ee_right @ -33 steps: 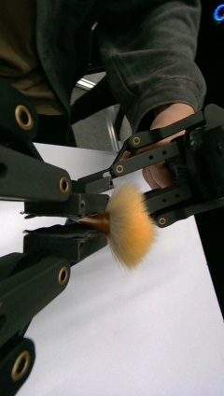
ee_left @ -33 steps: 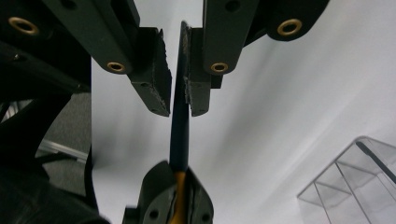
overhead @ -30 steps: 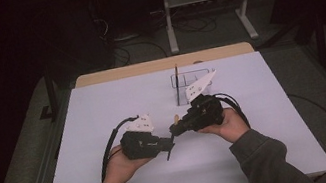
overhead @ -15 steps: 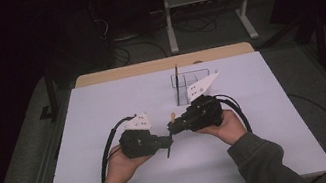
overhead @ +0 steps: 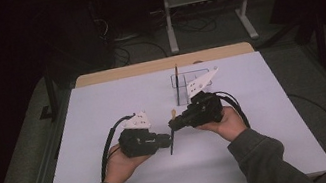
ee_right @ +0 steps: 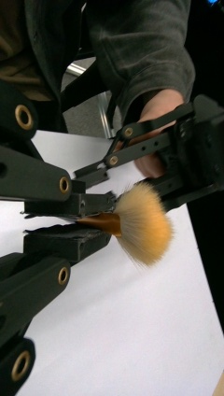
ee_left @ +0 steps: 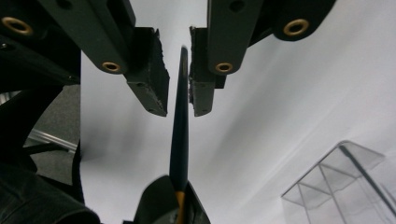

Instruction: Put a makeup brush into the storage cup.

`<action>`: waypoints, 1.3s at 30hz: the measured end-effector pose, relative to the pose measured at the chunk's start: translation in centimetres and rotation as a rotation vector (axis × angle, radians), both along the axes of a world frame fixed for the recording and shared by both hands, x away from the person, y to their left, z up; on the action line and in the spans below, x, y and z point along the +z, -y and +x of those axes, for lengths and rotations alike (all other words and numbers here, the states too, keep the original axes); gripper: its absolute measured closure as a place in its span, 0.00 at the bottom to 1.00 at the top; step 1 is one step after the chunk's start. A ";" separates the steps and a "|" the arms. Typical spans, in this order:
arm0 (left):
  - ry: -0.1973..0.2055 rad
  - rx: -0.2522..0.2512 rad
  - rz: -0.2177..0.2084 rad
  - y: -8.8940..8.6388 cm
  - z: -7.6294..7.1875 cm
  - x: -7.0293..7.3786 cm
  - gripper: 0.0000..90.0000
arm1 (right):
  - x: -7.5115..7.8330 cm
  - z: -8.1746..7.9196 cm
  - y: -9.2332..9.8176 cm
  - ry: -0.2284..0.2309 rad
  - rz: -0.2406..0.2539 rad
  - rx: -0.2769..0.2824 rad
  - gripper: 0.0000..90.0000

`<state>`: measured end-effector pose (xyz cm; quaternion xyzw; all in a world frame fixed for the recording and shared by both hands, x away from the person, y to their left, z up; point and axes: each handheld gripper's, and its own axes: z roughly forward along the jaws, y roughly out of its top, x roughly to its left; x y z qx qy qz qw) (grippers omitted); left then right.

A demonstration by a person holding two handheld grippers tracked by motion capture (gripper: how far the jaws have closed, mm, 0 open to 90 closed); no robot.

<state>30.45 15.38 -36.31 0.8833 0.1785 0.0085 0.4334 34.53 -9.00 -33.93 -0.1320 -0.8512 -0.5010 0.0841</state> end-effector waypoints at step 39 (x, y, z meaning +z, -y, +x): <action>0.053 0.189 -0.015 -5.5 -0.7 -1.2 0.65 | 0.0 2.5 1.6 -0.017 -0.138 -0.056 0.92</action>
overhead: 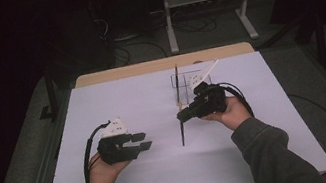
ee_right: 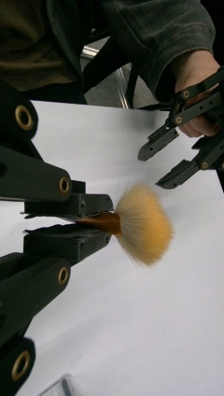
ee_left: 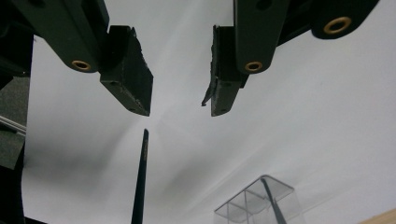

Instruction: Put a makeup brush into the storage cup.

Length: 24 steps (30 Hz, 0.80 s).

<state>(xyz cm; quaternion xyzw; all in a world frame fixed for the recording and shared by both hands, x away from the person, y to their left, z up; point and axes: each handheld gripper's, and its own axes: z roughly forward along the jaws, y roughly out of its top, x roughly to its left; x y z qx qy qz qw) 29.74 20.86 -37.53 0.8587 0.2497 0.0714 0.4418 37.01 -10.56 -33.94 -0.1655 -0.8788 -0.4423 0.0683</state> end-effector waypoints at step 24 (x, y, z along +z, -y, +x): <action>0.018 0.075 0.016 -2.8 -1.0 -0.9 0.58 | 1.4 1.4 1.0 0.017 -0.046 -0.042 0.92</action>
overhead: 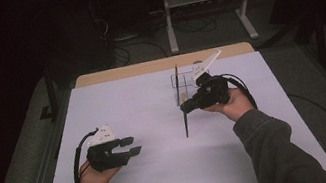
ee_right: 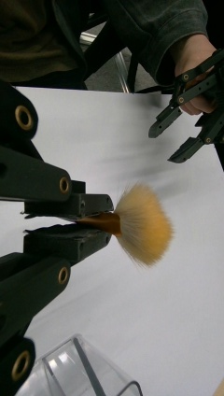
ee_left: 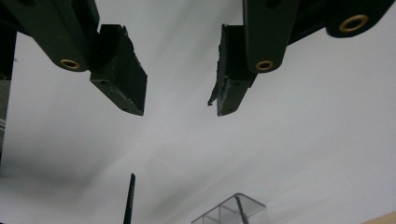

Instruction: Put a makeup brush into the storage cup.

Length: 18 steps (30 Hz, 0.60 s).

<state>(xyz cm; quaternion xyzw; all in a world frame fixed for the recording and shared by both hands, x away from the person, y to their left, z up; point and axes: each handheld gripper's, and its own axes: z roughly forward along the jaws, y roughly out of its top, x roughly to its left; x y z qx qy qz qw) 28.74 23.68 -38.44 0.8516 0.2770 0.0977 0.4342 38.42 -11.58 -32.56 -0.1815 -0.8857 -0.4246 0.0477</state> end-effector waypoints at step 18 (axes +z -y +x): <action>0.003 0.036 0.015 -0.8 -0.2 -0.2 0.52 | 1.1 1.1 0.6 0.006 -0.012 -0.006 0.92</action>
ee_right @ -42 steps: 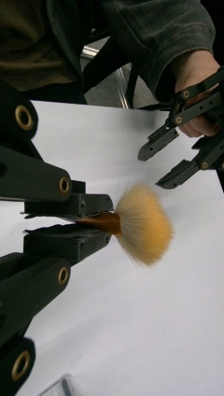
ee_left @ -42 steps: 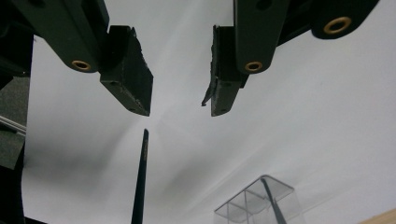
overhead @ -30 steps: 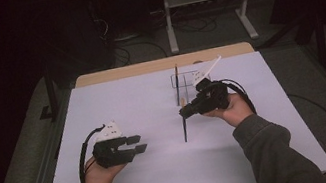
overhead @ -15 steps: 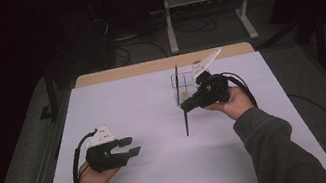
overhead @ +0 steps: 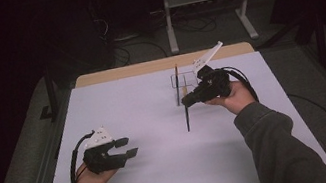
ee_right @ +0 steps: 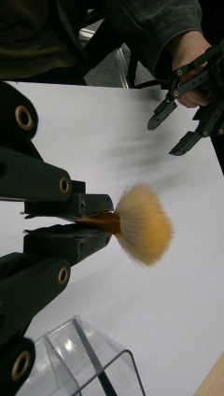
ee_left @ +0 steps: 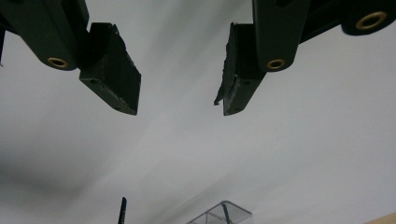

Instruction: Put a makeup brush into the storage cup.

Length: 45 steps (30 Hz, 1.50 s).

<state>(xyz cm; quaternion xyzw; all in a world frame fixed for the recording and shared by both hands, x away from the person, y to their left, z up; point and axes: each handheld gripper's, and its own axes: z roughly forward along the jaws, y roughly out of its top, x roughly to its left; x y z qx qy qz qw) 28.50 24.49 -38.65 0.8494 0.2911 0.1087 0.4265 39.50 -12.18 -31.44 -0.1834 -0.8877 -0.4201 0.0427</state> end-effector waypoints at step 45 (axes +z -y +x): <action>0.024 0.053 -0.014 -1.6 0.1 0.3 0.44 | 3.8 4.7 1.9 0.060 -0.030 -0.083 0.92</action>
